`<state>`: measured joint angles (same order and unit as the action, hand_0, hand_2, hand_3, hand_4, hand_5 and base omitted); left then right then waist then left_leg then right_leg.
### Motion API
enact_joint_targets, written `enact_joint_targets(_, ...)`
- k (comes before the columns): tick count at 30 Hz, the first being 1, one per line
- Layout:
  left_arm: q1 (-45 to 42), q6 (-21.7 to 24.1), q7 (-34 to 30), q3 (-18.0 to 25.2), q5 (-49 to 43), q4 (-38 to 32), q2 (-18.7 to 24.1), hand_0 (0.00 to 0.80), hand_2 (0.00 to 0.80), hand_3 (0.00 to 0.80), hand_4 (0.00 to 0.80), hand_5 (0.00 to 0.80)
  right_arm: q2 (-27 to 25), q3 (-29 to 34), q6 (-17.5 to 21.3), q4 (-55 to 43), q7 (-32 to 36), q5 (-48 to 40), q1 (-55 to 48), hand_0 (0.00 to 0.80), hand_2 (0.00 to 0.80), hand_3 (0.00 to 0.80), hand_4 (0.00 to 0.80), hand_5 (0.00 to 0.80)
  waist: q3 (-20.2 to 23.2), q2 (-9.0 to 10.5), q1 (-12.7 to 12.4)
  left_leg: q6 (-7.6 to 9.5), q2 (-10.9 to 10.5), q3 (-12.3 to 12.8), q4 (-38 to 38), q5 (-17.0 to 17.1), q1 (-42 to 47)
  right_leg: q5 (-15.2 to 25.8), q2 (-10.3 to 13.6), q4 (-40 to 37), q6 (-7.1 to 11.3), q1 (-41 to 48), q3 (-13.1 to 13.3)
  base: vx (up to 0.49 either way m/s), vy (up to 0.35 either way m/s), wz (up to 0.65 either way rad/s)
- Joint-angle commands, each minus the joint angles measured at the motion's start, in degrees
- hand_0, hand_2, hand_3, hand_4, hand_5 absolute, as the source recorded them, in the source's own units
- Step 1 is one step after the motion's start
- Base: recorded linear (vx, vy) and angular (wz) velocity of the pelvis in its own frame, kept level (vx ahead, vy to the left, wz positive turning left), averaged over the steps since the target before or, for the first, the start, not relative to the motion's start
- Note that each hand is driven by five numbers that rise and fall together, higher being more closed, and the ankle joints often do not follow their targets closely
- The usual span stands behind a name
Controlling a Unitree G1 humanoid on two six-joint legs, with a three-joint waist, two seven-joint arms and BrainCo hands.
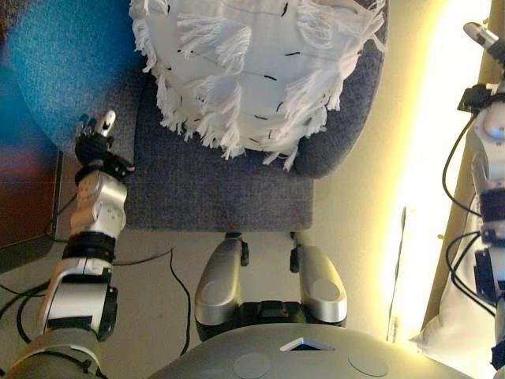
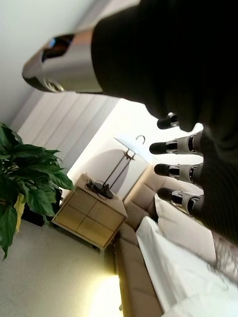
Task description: Pick up the cushion and take it to the sofa
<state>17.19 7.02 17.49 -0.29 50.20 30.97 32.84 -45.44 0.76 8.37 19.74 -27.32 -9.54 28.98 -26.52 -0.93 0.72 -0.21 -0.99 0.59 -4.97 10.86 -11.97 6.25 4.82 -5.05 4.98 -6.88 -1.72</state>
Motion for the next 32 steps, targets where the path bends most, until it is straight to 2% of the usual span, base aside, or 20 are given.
enact_joint_targets(1,-3.19,2.36,1.60,3.45,-5.82,-0.15,-2.59,0.000,0.000,0.000,0.000,0.000,0.20,4.30,2.20,-5.79,-4.18,4.95,-6.61,0.000,0.000,0.000,0.000,0.000,8.55,-0.09,1.08,-0.98,-1.14,0.66,6.56,-14.37,3.66,-7.82,0.22,5.85,-0.86,-1.77,-2.68,0.062,-0.034,0.12)
enact_joint_targets(3,-6.25,1.98,0.69,4.18,-7.52,0.18,-3.57,0.000,0.000,0.000,0.000,0.000,2.69,6.05,2.31,-8.64,-3.53,5.96,-11.23,0.000,0.000,0.000,0.000,0.000,9.61,0.27,1.36,-0.92,-0.96,0.74,6.27,-14.48,4.74,-7.82,-0.01,5.58,-0.82,-0.76,-2.70,0.062,-0.020,0.08)
enact_joint_targets(6,-12.35,0.72,-3.19,4.89,-11.77,0.63,-6.07,0.000,0.000,0.000,0.000,0.000,6.73,8.76,2.20,-11.88,0.98,5.53,-19.90,0.000,0.000,0.000,0.000,0.000,11.66,0.64,1.73,-0.83,-0.63,1.16,6.26,-14.69,6.25,-7.73,-0.33,5.33,-0.78,0.74,-2.39,0.056,0.000,-0.02)
enact_joint_targets(9,-19.19,-4.24,-6.88,4.16,-17.38,-0.78,-9.10,0.000,0.000,0.000,0.000,0.000,11.85,9.16,1.08,-11.95,4.87,6.84,-28.26,0.000,0.000,0.000,0.000,0.000,13.60,0.99,1.85,-0.53,-0.41,1.55,6.20,-14.89,8.08,-7.77,-0.73,5.32,-0.88,2.39,-2.13,0.047,-0.004,-0.06)
enact_joint_targets(10,-22.49,-6.83,-7.58,3.68,-17.64,-1.15,-10.26,0.000,0.000,0.000,0.000,0.000,14.16,8.83,-0.39,-10.21,6.45,6.18,-32.15,0.000,0.000,0.000,0.000,0.000,14.37,1.19,1.94,-0.36,-0.26,1.75,6.12,-14.96,9.02,-7.79,-0.94,5.38,-0.96,3.24,-2.01,0.074,-0.011,0.02)
enact_joint_targets(13,-29.28,-9.54,-10.80,1.88,-19.96,3.59,-12.21,0.000,0.000,0.000,0.000,0.000,18.71,4.31,1.69,-0.47,7.37,6.65,-39.75,0.000,0.000,0.000,0.000,0.000,16.23,1.71,1.94,-0.04,-0.16,2.24,4.98,-14.95,11.73,-7.76,-1.37,4.81,-0.99,5.60,-1.99,0.056,-0.007,-0.05)
enact_joint_targets(14,-30.06,-10.09,-12.23,0.69,-21.00,6.64,-12.56,0.000,0.000,0.000,0.000,0.000,19.60,2.38,-0.12,3.71,8.10,7.14,-40.56,0.000,0.000,0.000,0.000,0.000,16.70,1.88,2.00,0.06,-0.16,2.34,4.39,-14.86,12.68,-7.70,-1.51,4.53,-1.02,6.41,-1.89,0.023,-0.005,-0.06)
enact_joint_targets(16,-29.71,-13.02,-13.53,-1.20,-22.15,12.86,-13.52,0.000,0.000,0.000,0.000,0.000,21.28,-1.25,-2.23,11.78,11.51,4.29,-40.96,0.000,0.000,0.000,0.000,0.000,17.58,2.01,2.06,0.22,-0.12,2.49,3.36,-14.79,14.23,-7.65,-1.68,4.07,-1.03,7.74,-1.95,0.000,0.000,0.00)
enact_joint_targets(18,-27.15,-13.46,-14.90,-2.96,-21.88,24.95,-14.58,0.000,0.000,0.000,0.000,0.000,24.51,-4.45,-2.50,27.05,14.55,4.69,-38.43,0.000,0.000,0.000,0.000,0.000,18.62,2.01,1.98,0.33,-0.10,2.67,2.13,-14.63,15.95,-7.64,-1.91,3.56,-1.14,9.21,-1.91,0.038,0.001,-0.01)
enact_joint_targets(19,-24.99,-14.96,-15.06,-3.16,-20.88,31.43,-15.46,0.000,0.000,0.000,0.000,0.000,26.45,-6.16,-3.96,33.65,16.21,4.56,-36.40,0.000,0.000,0.000,0.000,0.000,19.02,1.99,1.92,0.47,-0.10,2.78,1.52,-14.53,16.77,-7.59,-1.98,3.24,-1.22,10.00,-1.92,0.027,0.003,-0.03)
enact_joint_targets(20,-24.08,-15.00,-14.99,-3.07,-20.89,34.67,-15.97,0.000,0.000,0.000,0.000,0.000,27.51,-6.90,-4.13,36.39,16.67,4.44,-35.69,0.000,0.000,0.000,0.000,0.000,19.22,2.05,1.93,0.53,-0.13,2.75,1.32,-14.57,17.18,-7.64,-2.02,3.08,-1.28,10.41,-1.87,0.024,0.001,-0.03)
enact_joint_targets(22,-21.74,-16.32,-13.64,-2.32,-22.87,42.46,-17.52,0.000,0.000,0.000,0.000,0.000,31.17,-8.78,-7.68,44.77,18.79,2.76,-33.97,0.000,0.000,0.000,0.000,0.000,20.00,2.32,1.95,0.57,-0.08,2.78,0.79,-14.86,18.44,-7.92,-2.14,2.74,-1.51,11.59,-1.63,0.021,0.008,-0.06)
enact_joint_targets(24,-20.49,-17.22,-13.93,-1.66,-21.54,45.75,-19.25,0.000,0.000,0.000,0.000,0.000,33.87,-9.47,-10.79,49.05,20.67,2.06,-33.22,0.000,0.000,0.000,0.000,0.000,20.62,2.42,2.08,0.76,-0.06,3.03,0.46,-15.29,19.43,-8.03,-2.23,2.54,-1.74,12.40,-1.26,0.006,0.012,-0.03)
enact_joint_targets(26,-20.22,-18.62,-14.91,-1.32,-23.92,46.77,-20.82,0.000,0.000,0.000,0.000,0.000,35.54,-9.28,-10.60,51.41,21.11,-0.61,-33.35,0.000,0.000,0.000,0.000,0.000,21.00,2.52,2.00,0.99,-0.16,2.95,0.29,-15.79,20.36,-8.28,-2.27,2.42,-1.76,13.25,-1.07,0.000,0.000,0.00)
enact_joint_targets(28,-20.43,-17.44,-14.77,-2.45,-24.32,47.81,-22.18,0.000,0.000,0.000,0.000,0.000,36.07,-8.90,-11.19,51.90,21.49,-0.61,-33.30,0.000,0.000,0.000,0.000,0.000,21.49,2.56,2.30,1.13,-0.12,3.25,0.31,-16.23,20.97,-8.45,-2.34,2.49,-1.64,13.68,-0.62,0.010,0.022,-0.06)
enact_joint_targets(32,-19.97,-17.65,-13.11,-4.71,-23.93,47.14,-22.02,0.000,0.000,0.000,0.000,0.000,35.28,-9.85,-10.91,52.90,21.82,1.26,-33.20,0.000,0.000,0.000,0.000,0.000,21.95,2.50,2.43,1.30,-0.12,3.52,0.17,-16.65,21.64,-8.70,-2.42,2.59,-1.52,14.15,-0.56,-0.015,0.022,-0.06)
